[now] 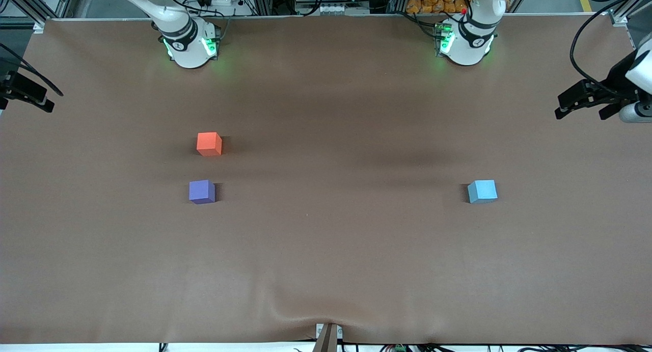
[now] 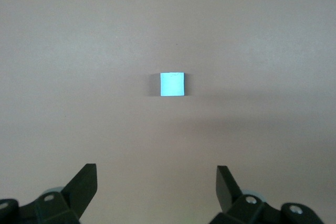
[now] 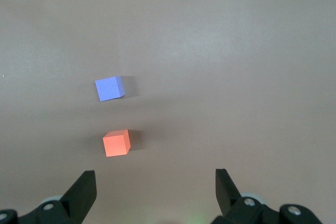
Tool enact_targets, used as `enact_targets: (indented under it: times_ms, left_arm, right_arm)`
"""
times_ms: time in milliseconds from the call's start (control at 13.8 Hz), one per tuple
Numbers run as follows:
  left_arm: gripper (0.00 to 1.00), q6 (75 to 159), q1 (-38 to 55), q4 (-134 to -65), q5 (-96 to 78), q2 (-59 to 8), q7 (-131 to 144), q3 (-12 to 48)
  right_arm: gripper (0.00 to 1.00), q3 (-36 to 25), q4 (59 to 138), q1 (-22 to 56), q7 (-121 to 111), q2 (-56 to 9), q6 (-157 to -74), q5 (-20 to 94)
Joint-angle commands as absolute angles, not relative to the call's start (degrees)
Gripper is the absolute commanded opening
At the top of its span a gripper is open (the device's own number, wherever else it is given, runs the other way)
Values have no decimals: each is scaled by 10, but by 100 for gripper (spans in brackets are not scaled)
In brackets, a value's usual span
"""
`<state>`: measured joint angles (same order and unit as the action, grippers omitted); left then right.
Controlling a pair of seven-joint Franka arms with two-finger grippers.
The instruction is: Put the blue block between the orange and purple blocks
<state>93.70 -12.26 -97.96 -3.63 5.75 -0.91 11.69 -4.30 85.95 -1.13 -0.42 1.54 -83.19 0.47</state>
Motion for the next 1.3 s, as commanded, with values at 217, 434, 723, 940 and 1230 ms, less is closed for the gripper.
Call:
enact_targets:
  times_ms: [217,434,723,940,1230]
  left_arm:
    - [100,889,-127,-927,-38,49,-16,120]
    - [100,872,-122,-919,-7,51,-16,128]
    - [100,852,-121,-902,-7,58,-13,138]
    - [100,850,-121,-901,-6,62,-13,141]
    - [100,848,-124,-902,-8,72,-13,139]
  right_arm:
    - [100,-36,845,-21,2,9,-823,9]
    - [100,-36,845,-21,2,9,-823,9]
    - [100,-36,845,-21,2,9,-823,9]
    - [100,-36,845,-20,2,9,-823,9]
    - [100,-36,845,-20,2,9,-823,9]
